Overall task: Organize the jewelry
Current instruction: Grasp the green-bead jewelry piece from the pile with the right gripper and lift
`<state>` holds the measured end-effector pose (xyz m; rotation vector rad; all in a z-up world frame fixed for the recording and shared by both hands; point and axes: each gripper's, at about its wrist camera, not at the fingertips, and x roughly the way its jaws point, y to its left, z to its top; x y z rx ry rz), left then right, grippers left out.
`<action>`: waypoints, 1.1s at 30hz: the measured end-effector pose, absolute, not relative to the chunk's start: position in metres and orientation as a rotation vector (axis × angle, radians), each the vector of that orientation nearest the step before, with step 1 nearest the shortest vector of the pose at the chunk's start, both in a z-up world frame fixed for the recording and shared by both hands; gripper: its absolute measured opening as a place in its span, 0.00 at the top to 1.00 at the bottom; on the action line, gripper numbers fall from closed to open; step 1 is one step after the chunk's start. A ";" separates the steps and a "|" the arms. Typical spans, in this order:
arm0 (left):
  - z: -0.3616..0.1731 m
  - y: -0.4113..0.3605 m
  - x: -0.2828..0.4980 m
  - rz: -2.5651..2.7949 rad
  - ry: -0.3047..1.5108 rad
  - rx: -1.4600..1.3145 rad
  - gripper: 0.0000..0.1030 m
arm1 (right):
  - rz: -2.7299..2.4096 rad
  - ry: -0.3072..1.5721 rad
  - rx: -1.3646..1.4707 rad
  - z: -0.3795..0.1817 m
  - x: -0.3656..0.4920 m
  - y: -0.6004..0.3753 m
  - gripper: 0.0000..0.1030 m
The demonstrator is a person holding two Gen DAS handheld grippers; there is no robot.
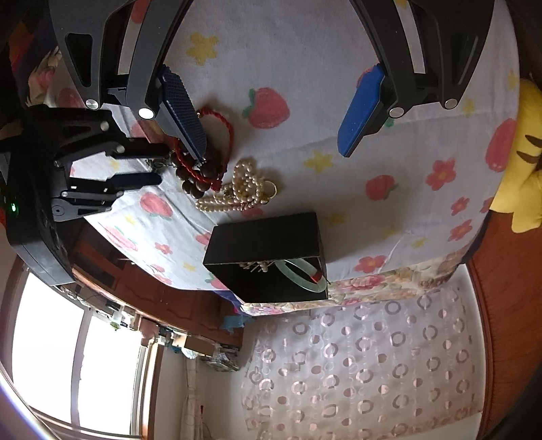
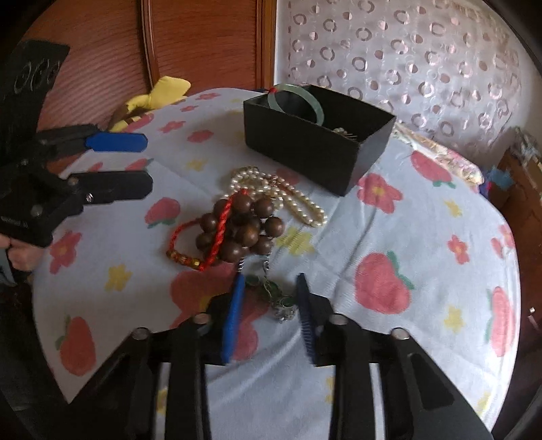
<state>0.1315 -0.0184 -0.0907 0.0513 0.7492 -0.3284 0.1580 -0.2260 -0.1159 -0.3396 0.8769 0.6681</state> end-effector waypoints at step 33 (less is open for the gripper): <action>-0.115 -0.087 0.119 -0.504 0.830 0.149 0.71 | 0.596 0.700 -0.226 -0.060 0.124 -0.274 0.86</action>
